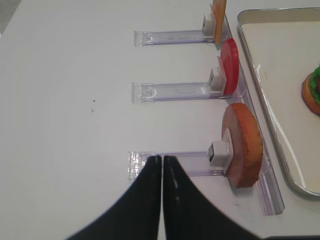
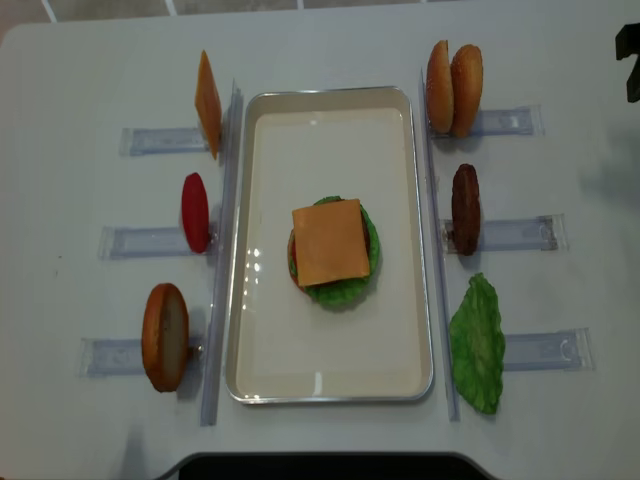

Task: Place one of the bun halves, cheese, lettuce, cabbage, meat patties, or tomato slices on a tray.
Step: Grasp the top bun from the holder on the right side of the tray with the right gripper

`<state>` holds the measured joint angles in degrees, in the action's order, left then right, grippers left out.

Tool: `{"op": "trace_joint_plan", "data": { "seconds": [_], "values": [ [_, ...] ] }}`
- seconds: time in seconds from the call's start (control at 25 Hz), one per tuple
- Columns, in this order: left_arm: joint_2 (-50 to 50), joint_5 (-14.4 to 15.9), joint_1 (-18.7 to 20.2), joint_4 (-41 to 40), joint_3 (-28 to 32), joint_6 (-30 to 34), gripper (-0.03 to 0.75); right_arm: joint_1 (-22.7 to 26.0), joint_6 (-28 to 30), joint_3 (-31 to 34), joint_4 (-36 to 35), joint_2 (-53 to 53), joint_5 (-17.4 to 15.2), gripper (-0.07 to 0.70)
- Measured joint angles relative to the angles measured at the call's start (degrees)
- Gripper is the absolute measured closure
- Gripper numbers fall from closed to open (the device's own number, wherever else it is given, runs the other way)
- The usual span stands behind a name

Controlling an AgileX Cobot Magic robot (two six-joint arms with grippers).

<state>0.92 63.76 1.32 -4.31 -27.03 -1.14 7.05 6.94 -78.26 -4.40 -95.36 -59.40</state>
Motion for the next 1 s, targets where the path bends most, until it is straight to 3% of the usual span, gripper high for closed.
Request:
{"op": "trace_joint_plan", "data": {
  "seconds": [0.2, 0.44, 0.6, 0.76, 1.0],
  "values": [
    [0.00, 0.00, 0.00, 0.00, 0.00, 0.00, 0.716, -7.19, -3.91, -7.39, 0.46, -0.84, -4.33, 0.219],
    [0.00, 0.00, 0.00, 0.00, 0.00, 0.00, 0.716, -20.06, -11.14, -16.12, 0.35, -3.26, -5.74, 0.219],
    [0.00, 0.00, 0.00, 0.00, 0.00, 0.00, 0.716, -26.09, -14.14, -19.64, 0.31, -7.21, -6.50, 0.219],
    [0.00, 0.00, 0.00, 0.00, 0.00, 0.00, 0.716, -29.11, -15.35, -21.04, 0.31, -10.96, -6.02, 0.219],
    [0.00, 0.00, 0.00, 0.00, 0.00, 0.00, 0.716, -29.49, -16.40, -21.10, 0.85, -13.92, -3.54, 0.218]
  ]
}}
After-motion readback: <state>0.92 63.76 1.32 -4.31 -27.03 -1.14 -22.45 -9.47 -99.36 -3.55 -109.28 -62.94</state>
